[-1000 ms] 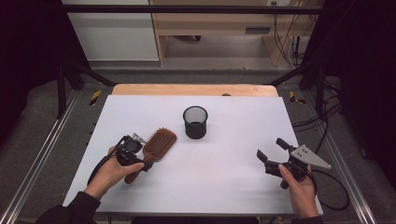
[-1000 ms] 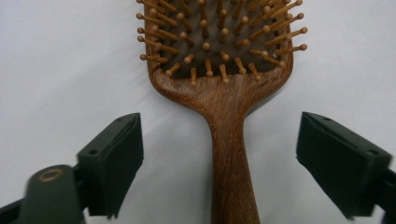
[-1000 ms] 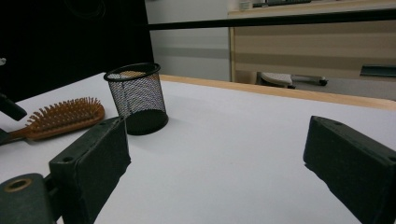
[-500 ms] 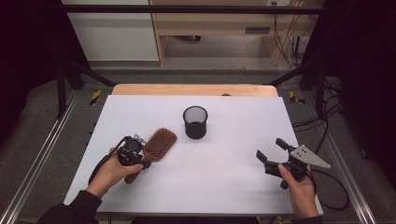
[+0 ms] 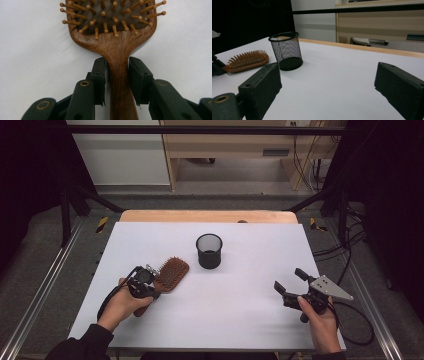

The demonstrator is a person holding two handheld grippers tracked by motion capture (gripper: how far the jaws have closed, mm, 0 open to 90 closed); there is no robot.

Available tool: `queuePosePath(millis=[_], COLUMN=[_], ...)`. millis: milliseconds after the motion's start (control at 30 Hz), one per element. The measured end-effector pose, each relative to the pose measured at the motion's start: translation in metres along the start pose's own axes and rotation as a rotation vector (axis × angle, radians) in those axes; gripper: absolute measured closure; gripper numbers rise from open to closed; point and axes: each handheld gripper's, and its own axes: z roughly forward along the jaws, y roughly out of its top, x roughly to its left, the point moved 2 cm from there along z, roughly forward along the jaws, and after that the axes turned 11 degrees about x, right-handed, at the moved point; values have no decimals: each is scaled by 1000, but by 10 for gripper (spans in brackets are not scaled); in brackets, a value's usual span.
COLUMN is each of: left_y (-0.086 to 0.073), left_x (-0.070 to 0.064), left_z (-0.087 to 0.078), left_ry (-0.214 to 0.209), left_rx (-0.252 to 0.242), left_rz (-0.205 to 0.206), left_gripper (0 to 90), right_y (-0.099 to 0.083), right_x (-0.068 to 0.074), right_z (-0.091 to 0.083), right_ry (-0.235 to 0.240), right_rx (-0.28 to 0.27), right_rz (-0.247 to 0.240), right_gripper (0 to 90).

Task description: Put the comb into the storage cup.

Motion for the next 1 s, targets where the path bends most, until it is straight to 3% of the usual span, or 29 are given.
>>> queuePosePath(millis=[167,400,633,833,900,1000], left_y=[-2,-5,-12,-19,-21,-21], left_x=[-3,-7,-8,-14,-16,-17], left_z=[1,1,1,-5,-8,-9], left_ry=[18,51,68,82,70,62], left_rx=[-19,-51,-105,-221,-282,-325], left_rz=[0,39,42,74,57,47], left_gripper=[720,726,727,727,727,727], right_y=[0,0,0,0,1,1], right_x=[1,1,0,2,4,7], right_z=[0,0,0,0,0,0], right_ry=[2,4,4,9,17,24], right_rx=[3,4,-4,-4,1,2], right_rz=[-2,-1,5,8,5,2], right_gripper=[71,71,71,70,69,67])
